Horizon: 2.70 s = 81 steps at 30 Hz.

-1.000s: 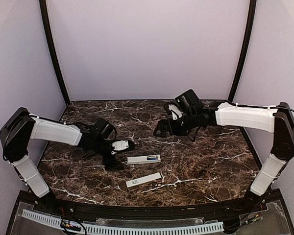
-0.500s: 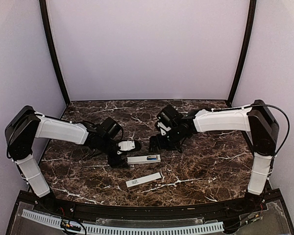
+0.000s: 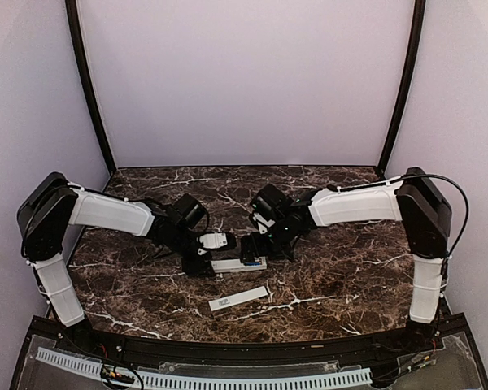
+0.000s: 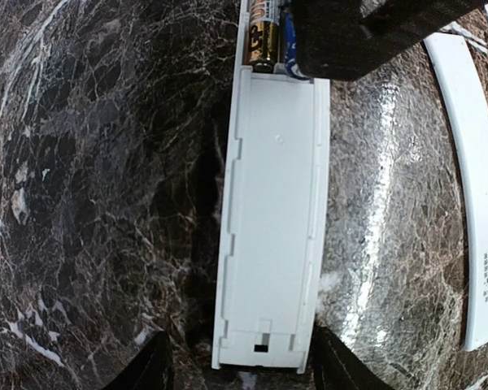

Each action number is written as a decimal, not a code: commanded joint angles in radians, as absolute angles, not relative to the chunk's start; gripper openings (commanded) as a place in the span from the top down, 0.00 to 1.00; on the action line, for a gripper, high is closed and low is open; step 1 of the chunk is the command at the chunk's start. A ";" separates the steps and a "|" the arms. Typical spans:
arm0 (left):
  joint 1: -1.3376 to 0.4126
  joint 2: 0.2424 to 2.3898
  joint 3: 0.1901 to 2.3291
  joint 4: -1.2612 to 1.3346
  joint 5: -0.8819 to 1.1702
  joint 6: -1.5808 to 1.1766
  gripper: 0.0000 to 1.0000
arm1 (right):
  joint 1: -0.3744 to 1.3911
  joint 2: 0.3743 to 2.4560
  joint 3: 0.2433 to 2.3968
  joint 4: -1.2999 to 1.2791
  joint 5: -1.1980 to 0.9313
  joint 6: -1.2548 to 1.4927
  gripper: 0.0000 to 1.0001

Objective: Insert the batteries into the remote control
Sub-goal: Load the battery into the battery compartment, then press the battery in the battery compartment.

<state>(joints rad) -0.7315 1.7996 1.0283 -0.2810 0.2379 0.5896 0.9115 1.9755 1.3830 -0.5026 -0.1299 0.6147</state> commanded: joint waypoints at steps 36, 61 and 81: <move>-0.732 1.836 1.075 -0.350 0.230 0.566 0.48 | 0.930 2.018 1.350 -0.524 -0.020 0.627 0.45; -0.733 1.836 1.076 -0.356 0.233 0.568 0.46 | 0.894 1.873 1.400 -0.561 -0.098 0.453 0.17; -0.733 1.835 1.074 -0.355 0.233 0.564 0.45 | 0.853 1.994 1.384 -0.439 -0.334 0.504 1.00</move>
<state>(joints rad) -0.7334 1.8271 1.0649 -0.3134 0.2413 0.5678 0.8627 1.9667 1.3792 -0.4789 -0.3008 0.4881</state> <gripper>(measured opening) 0.551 0.004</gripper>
